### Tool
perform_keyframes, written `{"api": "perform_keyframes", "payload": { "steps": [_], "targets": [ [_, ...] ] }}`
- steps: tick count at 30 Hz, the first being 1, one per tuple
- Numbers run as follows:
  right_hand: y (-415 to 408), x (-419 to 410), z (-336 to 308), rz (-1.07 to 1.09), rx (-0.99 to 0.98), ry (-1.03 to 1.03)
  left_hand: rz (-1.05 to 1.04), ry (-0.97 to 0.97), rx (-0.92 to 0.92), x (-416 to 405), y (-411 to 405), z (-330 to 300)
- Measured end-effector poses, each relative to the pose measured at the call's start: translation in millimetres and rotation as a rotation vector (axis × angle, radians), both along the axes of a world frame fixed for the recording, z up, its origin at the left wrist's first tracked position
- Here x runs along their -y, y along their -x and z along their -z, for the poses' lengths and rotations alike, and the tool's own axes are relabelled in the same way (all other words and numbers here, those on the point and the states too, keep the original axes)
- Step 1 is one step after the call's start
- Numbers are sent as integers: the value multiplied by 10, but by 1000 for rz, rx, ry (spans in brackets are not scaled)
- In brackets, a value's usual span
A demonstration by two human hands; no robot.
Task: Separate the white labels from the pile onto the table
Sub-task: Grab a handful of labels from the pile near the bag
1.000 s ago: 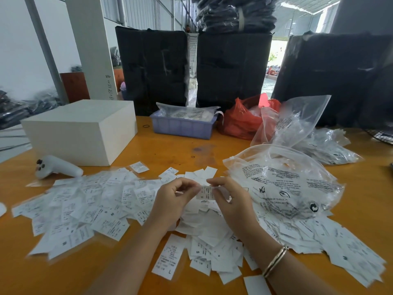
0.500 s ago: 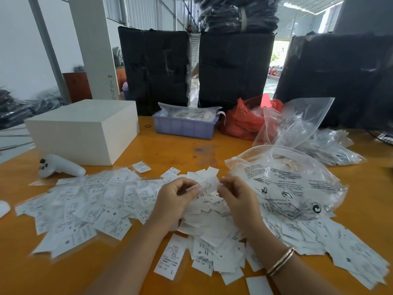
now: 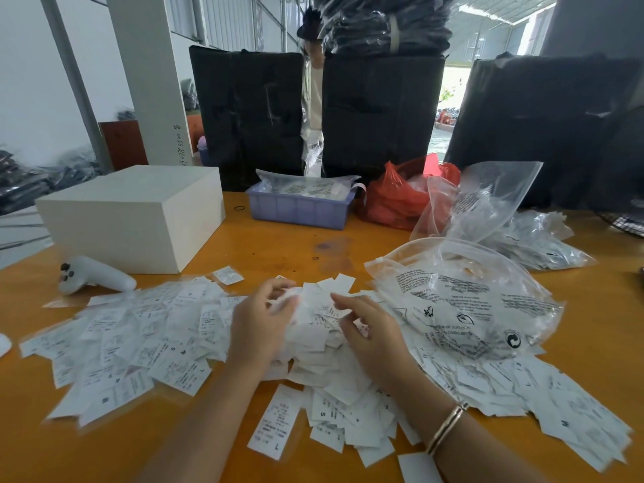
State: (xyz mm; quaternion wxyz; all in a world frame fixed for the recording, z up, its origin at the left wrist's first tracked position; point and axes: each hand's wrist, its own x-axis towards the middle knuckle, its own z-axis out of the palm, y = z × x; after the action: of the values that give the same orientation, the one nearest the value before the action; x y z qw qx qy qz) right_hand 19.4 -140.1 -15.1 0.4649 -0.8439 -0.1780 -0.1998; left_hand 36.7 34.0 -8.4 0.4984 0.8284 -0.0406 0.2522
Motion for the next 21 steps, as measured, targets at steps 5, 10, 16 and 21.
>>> {"api": "perform_keyframes", "payload": {
  "steps": [5,10,16,21],
  "targets": [
    [-42,134,-123,158,111,-45,-374,-316,-32,-211,-43,42],
    [-127,396,-380,366,281,-97,-540,-621,-122,-262,-53,34],
    [-469,1047,-502,688,57,77,-288,-594,173,-44,-29,67],
    [-701,1393,-354,675,-502,574,-73,-670,216,43,-30,130]
  ]
}}
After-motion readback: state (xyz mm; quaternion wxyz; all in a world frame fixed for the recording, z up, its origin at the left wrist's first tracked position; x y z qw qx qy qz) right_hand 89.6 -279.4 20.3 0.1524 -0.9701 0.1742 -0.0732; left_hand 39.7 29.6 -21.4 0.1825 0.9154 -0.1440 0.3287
